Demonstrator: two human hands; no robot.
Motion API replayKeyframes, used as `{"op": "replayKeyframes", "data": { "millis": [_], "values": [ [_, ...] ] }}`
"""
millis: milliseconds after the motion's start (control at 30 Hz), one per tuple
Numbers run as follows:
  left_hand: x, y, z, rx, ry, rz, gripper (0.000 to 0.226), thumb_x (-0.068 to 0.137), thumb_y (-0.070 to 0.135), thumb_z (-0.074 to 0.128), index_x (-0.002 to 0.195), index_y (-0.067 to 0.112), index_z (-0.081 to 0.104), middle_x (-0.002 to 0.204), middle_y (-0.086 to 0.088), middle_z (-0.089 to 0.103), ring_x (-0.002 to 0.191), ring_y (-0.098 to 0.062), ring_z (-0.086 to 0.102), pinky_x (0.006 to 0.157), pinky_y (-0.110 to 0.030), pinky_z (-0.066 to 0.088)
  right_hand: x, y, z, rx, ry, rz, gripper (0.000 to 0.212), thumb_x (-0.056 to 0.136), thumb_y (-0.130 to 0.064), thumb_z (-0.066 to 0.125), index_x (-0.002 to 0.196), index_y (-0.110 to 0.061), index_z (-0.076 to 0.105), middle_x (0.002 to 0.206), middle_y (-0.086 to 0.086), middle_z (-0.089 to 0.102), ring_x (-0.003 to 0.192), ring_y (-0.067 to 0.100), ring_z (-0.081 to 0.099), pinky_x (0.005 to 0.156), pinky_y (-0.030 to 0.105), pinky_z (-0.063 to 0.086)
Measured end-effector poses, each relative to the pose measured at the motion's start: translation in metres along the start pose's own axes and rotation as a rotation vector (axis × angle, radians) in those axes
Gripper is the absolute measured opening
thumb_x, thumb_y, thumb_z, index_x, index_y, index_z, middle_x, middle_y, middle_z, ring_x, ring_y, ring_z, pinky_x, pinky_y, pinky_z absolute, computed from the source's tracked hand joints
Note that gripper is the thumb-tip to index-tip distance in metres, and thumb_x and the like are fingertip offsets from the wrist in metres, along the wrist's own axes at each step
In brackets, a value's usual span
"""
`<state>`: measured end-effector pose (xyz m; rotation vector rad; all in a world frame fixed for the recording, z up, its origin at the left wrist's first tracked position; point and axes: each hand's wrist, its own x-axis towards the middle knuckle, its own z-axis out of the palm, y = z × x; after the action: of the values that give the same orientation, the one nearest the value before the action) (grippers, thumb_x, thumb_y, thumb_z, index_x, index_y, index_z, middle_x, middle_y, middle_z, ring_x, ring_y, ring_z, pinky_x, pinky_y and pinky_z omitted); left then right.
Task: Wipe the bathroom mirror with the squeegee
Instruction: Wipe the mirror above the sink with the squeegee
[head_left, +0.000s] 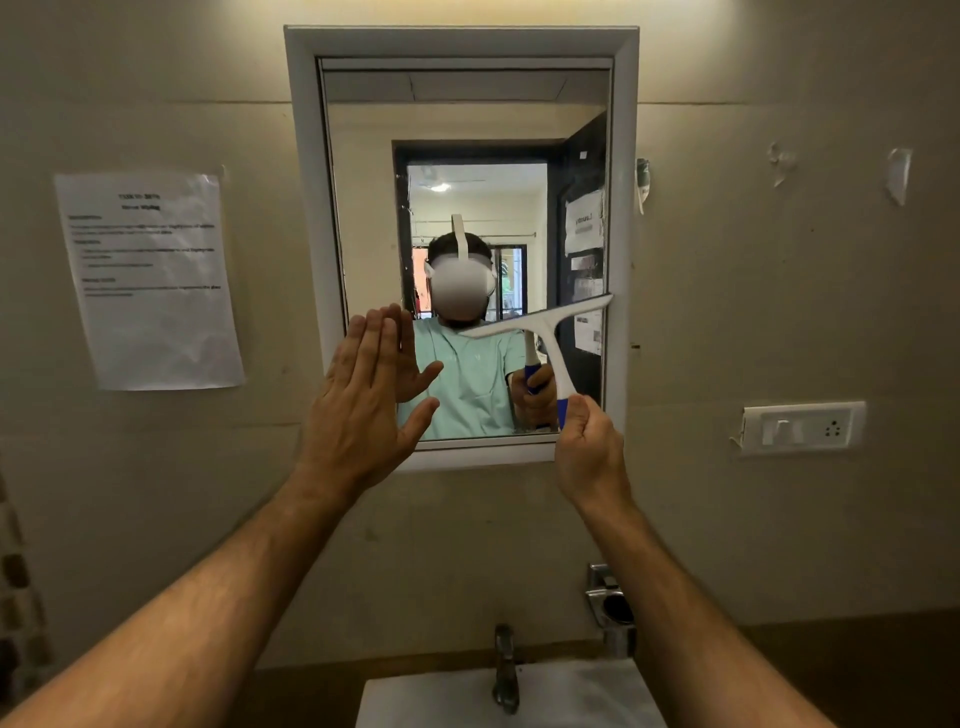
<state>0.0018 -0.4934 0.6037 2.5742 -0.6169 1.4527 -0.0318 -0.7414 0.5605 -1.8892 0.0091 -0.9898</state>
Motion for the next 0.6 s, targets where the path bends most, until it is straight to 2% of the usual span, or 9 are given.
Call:
{"op": "replayKeyframes", "data": {
  "millis": [133,233,300,367,433,500,600],
  "values": [
    [0.0,0.003,-0.002,0.003,0.006,0.007,0.095,0.095,0.068,0.028,0.16,0.008,-0.006,0.168,-0.009,-0.012,0.155,-0.019,-0.016,0.125,-0.037,-0.001,-0.015,0.007,-0.002,-0.016,-0.003,-0.006,0.037,0.106,-0.043,0.025,0.101,-0.018,0.052,0.08,0.002,0.053,0.068,0.011,0.054,0.053,0.019,0.04],
    [0.002,0.006,-0.003,0.002,0.015,0.003,0.094,0.095,0.068,0.028,0.16,0.008,-0.005,0.168,-0.008,-0.011,0.155,-0.018,-0.016,0.125,-0.037,0.001,-0.009,-0.007,-0.002,0.014,0.053,-0.061,0.036,0.106,-0.042,0.027,0.099,-0.017,0.052,0.071,-0.003,0.051,0.057,0.005,0.052,0.043,0.012,0.039],
    [0.003,0.008,-0.004,-0.005,0.016,-0.004,0.094,0.096,0.068,0.03,0.16,0.008,-0.005,0.167,-0.007,-0.012,0.155,-0.017,-0.017,0.125,-0.037,0.002,0.004,-0.022,-0.003,0.011,0.077,-0.109,0.034,0.107,-0.037,0.028,0.1,-0.015,0.053,0.068,-0.004,0.053,0.055,0.006,0.052,0.043,0.013,0.037],
    [0.005,0.01,-0.004,-0.016,0.013,-0.007,0.094,0.096,0.067,0.032,0.16,0.01,-0.007,0.167,-0.006,-0.013,0.154,-0.015,-0.02,0.124,-0.037,0.001,0.017,-0.04,-0.005,-0.002,0.073,-0.147,0.029,0.107,-0.03,0.031,0.109,-0.011,0.053,0.075,0.002,0.06,0.063,0.017,0.059,0.051,0.024,0.044],
    [0.009,0.012,-0.006,-0.008,0.007,0.005,0.094,0.096,0.067,0.033,0.16,0.011,-0.008,0.167,-0.005,-0.015,0.153,-0.015,-0.021,0.124,-0.035,-0.002,0.033,-0.062,-0.011,0.053,0.037,-0.188,0.024,0.104,-0.024,0.035,0.122,-0.011,0.046,0.089,0.011,0.065,0.073,0.025,0.065,0.059,0.034,0.056],
    [0.016,0.012,-0.01,0.017,0.017,0.015,0.094,0.096,0.067,0.032,0.16,0.01,-0.006,0.166,-0.005,-0.016,0.154,-0.017,-0.018,0.123,-0.031,-0.009,0.055,-0.089,-0.018,0.15,-0.01,-0.211,0.023,0.102,-0.02,0.038,0.124,-0.016,0.038,0.095,0.017,0.066,0.077,0.028,0.068,0.067,0.042,0.061],
    [0.034,0.012,-0.02,0.065,0.04,0.012,0.093,0.097,0.066,0.031,0.16,0.008,-0.005,0.166,-0.007,-0.016,0.155,-0.021,-0.016,0.122,-0.028,-0.016,0.089,-0.13,-0.029,0.203,-0.036,-0.228,0.021,0.1,-0.019,0.04,0.121,-0.018,0.037,0.099,0.021,0.066,0.085,0.033,0.069,0.077,0.051,0.061]
  ]
}}
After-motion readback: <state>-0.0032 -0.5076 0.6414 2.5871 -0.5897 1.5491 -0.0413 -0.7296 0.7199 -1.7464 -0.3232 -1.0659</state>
